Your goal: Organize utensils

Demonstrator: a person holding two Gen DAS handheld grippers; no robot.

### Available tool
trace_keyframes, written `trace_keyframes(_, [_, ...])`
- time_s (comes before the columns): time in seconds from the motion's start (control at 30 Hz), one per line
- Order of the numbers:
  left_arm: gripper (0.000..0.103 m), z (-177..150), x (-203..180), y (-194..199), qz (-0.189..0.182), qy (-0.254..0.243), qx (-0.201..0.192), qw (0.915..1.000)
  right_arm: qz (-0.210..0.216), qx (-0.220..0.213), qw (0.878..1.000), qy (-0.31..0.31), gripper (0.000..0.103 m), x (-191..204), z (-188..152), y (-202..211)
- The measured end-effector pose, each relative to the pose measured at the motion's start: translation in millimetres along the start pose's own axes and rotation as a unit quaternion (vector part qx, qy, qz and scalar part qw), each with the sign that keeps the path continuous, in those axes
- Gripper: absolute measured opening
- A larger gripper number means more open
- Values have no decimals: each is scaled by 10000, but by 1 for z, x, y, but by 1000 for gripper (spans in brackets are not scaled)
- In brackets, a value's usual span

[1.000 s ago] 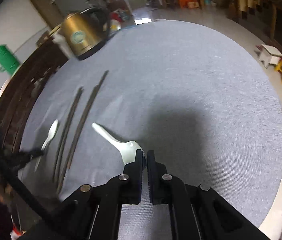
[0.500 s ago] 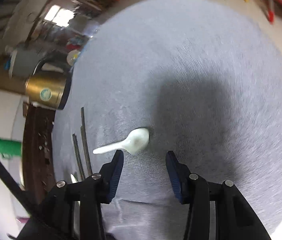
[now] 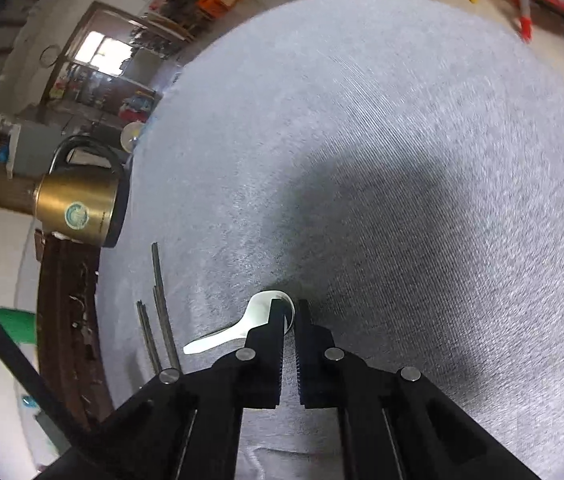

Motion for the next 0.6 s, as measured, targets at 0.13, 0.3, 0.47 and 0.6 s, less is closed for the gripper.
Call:
trace_keyframes(0.13, [28,2,6,19,76,133,-301,9994,52,-304,9989,354,4,8,-3,19])
trace_keyframes(0.3, [27,0,14,67,219,341,-854,9955,8,-933,9907,995,3,27,-8,64])
trace_keyframes(0.47, [27,-12,38,118,308,851,-1415,9858,-95,-1600,9730,1663,3,44,-20,117])
trace_keyframes(0.6, [27,-27,55,160,371,1270,-1823,9743,-209,-2131,9536,2118,3,52,-36,161])
Point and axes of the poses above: each gripper's, at about its wrist camera, not at the fingertips, and y roughly against the way its jaws point, x to its left, z to its top, the point moved 9 cm from there along -y, roughly the way its jaws point
